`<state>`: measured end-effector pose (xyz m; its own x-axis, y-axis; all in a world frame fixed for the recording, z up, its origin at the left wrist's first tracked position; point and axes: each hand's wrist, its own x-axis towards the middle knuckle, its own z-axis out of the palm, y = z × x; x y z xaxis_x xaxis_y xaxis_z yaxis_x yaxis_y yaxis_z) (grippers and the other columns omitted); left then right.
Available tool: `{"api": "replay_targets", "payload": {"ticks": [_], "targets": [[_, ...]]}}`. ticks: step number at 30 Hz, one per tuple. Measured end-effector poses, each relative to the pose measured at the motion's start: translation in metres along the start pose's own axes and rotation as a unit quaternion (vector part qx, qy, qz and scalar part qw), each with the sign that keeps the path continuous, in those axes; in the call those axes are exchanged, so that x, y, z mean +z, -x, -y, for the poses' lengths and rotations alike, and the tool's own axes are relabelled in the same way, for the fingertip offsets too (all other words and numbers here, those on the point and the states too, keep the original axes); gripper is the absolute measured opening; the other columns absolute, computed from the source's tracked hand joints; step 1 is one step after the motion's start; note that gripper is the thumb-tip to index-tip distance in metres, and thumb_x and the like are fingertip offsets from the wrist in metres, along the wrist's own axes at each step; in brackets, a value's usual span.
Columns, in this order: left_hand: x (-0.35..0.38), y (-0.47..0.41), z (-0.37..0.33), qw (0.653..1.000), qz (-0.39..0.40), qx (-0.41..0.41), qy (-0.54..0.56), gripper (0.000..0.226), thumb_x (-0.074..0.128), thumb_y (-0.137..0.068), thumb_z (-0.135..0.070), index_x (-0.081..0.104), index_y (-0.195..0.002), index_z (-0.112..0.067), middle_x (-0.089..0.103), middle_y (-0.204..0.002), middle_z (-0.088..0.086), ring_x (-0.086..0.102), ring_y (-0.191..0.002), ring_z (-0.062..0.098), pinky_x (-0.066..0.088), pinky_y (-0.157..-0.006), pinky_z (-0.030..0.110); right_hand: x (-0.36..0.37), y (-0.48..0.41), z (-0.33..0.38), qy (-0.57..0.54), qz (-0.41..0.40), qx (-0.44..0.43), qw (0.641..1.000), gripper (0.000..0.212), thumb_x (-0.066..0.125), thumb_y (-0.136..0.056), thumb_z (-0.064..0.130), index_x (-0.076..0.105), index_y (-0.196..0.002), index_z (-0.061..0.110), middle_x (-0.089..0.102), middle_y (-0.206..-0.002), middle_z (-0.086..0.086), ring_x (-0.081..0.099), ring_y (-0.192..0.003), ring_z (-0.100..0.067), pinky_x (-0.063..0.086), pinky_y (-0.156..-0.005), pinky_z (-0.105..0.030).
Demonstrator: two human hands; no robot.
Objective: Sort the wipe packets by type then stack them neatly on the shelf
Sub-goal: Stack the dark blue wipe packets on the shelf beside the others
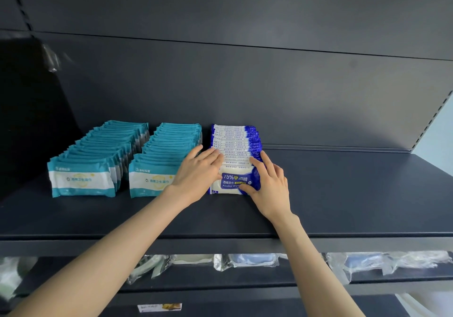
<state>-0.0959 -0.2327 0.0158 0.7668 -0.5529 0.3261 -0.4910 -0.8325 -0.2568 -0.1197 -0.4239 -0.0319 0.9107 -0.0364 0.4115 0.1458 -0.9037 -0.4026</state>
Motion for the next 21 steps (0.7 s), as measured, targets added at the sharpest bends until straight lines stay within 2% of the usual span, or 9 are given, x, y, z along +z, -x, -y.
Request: {"api": "replay_targets", "payload": {"ticks": [12, 21], "targets": [[-0.01, 0.01, 0.001, 0.999, 0.026, 0.02, 0.019, 0.059, 0.035, -0.101, -0.04, 0.018, -0.15, -0.011, 0.017, -0.158, 0.003, 0.009, -0.146, 0.016, -0.003, -0.117, 0.033, -0.013, 0.013, 0.012, 0.025, -0.006, -0.002, 1.0, 0.073, 0.069, -0.083, 0.043, 0.035, -0.144, 0.022, 0.021, -0.156, -0.005, 0.022, -0.139, -0.027, 0.027, -0.11, -0.044], [-0.01, 0.017, 0.002, 0.998, 0.038, 0.031, 0.025, 0.061, 0.03, -0.102, -0.039, 0.01, -0.151, -0.009, 0.01, -0.159, 0.006, 0.005, -0.147, 0.019, -0.003, -0.117, 0.036, -0.016, 0.019, 0.014, 0.042, -0.001, -0.003, 0.999, 0.076, 0.068, -0.083, 0.045, 0.031, -0.146, 0.022, 0.018, -0.156, -0.006, 0.02, -0.139, -0.026, 0.026, -0.11, -0.04]]}}
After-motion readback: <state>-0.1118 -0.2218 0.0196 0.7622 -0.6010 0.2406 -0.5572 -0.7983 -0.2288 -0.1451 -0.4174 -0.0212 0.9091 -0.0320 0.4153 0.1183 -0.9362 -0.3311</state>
